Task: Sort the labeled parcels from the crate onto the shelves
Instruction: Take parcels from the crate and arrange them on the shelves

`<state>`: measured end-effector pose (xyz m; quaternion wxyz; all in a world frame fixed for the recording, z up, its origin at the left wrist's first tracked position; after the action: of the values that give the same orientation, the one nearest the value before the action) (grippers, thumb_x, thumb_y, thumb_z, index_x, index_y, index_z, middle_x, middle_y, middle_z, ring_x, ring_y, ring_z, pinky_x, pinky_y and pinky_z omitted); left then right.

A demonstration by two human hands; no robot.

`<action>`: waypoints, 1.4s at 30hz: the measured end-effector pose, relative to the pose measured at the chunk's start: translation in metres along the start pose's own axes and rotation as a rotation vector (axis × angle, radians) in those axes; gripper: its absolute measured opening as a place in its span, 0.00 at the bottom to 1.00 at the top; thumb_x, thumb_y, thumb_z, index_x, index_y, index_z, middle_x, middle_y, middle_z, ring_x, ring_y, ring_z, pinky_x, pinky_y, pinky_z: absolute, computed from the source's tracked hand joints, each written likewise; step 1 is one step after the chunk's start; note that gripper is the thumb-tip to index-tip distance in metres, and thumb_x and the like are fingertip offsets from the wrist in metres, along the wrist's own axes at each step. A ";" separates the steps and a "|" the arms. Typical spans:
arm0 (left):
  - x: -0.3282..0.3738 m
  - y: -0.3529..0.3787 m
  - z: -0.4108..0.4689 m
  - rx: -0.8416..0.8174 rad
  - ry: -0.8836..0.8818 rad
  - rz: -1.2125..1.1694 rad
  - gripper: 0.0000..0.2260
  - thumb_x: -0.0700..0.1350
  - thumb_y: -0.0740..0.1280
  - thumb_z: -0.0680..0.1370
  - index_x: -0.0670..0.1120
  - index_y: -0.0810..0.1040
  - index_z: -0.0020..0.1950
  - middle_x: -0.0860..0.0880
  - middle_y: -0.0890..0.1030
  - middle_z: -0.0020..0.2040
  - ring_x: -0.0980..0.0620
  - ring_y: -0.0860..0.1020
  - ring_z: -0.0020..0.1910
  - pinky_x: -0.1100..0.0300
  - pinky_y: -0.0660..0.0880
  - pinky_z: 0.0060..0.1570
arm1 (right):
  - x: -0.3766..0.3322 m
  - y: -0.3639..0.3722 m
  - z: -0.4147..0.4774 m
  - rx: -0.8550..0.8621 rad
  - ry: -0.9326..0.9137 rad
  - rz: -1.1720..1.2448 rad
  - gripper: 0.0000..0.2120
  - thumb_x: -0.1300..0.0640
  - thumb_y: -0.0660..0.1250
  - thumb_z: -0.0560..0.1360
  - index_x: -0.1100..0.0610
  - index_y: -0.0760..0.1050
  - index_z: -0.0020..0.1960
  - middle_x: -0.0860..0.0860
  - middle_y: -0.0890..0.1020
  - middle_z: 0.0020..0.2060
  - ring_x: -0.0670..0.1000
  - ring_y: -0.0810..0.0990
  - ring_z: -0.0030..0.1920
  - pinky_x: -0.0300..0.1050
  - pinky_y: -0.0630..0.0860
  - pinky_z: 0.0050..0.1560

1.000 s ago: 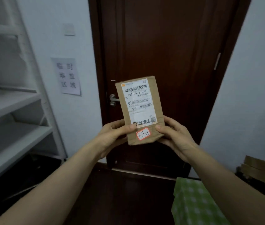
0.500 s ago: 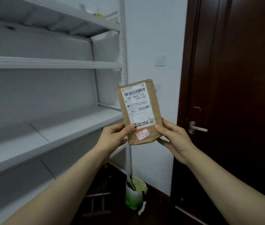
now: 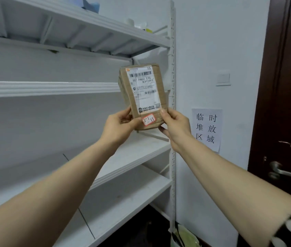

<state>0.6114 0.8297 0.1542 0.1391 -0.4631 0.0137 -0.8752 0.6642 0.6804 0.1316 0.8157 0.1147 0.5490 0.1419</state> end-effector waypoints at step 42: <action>-0.122 0.103 0.488 0.306 0.118 0.443 0.05 0.39 0.70 0.75 0.44 0.83 0.49 0.48 0.83 0.44 0.49 0.82 0.46 0.50 0.78 0.54 | 0.044 -0.004 0.556 -0.189 -0.334 -0.284 0.13 0.57 0.67 0.77 0.59 0.75 0.60 0.52 0.82 0.50 0.52 0.80 0.53 0.51 0.76 0.59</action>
<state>1.0973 0.8128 0.3183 0.3942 -0.3706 -0.0096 -0.8409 1.1964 0.6750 0.2981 0.9141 -0.0188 0.4013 0.0554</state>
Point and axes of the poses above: each hand's wrist, its own z-axis towards the middle knuckle, its own y-axis out of the palm, x = y × z, the point moved 7 cm from there along z, towards the middle knuckle
